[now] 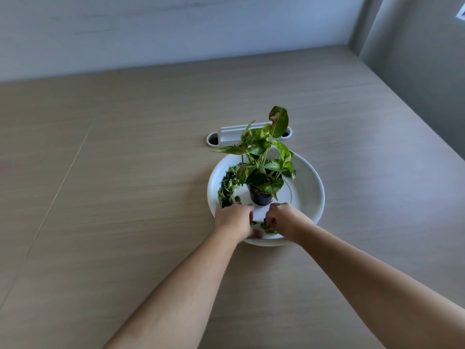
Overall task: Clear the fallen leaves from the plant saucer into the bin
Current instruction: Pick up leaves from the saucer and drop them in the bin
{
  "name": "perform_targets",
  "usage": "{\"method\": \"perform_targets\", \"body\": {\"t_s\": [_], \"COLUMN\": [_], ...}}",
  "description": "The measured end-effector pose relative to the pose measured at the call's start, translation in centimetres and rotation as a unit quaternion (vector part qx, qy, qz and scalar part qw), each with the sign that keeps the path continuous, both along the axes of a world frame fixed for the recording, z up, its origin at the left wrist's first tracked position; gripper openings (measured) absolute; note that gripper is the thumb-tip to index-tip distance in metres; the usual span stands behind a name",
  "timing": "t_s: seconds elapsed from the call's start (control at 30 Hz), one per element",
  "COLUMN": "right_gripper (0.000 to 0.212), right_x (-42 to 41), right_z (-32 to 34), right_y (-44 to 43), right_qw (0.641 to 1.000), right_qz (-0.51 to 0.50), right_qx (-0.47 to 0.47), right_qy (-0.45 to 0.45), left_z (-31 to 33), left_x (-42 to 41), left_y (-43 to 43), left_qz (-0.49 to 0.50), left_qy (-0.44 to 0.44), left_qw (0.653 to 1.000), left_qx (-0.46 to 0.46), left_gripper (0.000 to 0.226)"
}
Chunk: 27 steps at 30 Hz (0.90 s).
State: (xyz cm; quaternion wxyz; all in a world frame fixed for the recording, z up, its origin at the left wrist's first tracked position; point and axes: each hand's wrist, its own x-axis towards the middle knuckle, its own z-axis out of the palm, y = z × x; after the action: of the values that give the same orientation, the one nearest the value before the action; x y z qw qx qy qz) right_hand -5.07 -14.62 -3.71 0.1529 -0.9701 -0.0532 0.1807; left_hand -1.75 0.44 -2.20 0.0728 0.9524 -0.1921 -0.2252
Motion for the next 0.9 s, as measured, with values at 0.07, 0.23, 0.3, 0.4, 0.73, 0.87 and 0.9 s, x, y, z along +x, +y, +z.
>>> {"method": "perform_targets", "body": {"t_s": [0.07, 0.23, 0.3, 0.4, 0.73, 0.87, 0.9], "right_gripper": [0.025, 0.024, 0.026, 0.029, 0.021, 0.016, 0.016], "right_x": [-0.2, -0.9, -0.9, -0.7, -0.6, -0.8, -0.7], "right_z": [0.3, 0.8, 0.8, 0.5, 0.5, 0.5, 0.7], "right_y": [-0.5, -0.9, -0.6, 0.0, 0.6, 0.2, 0.3], "right_qw": [0.999, 0.997, 0.997, 0.999, 0.998, 0.979, 0.974], "right_qz": [-0.020, -0.029, -0.017, 0.016, -0.037, -0.141, -0.158], "right_qx": [0.025, 0.070, 0.074, 0.047, 0.058, 0.148, 0.162], "right_qy": [-0.006, -0.020, -0.011, -0.003, 0.002, -0.023, -0.029], "left_z": [0.1, 0.0, -0.3, -0.7, 1.1, 1.1, 1.1], "left_x": [-0.2, -0.6, -0.4, 0.2, 0.9, 0.6, 0.5], "left_y": [-0.5, -1.0, -0.9, -0.5, 3.3, 4.0, 4.0], "left_qz": [-0.001, 0.018, 0.032, 0.055, 0.285, 0.328, 0.332], "left_qy": [-0.013, 0.007, 0.025, 0.042, 0.050, 0.067, 0.069], "left_qw": [1.000, 1.000, 0.998, 0.995, 0.899, 0.868, 0.863], "left_qx": [-0.007, -0.024, -0.038, -0.073, -0.328, -0.367, -0.375], "left_gripper": [0.022, 0.031, 0.031, 0.028, 0.023, 0.028, 0.028]}}
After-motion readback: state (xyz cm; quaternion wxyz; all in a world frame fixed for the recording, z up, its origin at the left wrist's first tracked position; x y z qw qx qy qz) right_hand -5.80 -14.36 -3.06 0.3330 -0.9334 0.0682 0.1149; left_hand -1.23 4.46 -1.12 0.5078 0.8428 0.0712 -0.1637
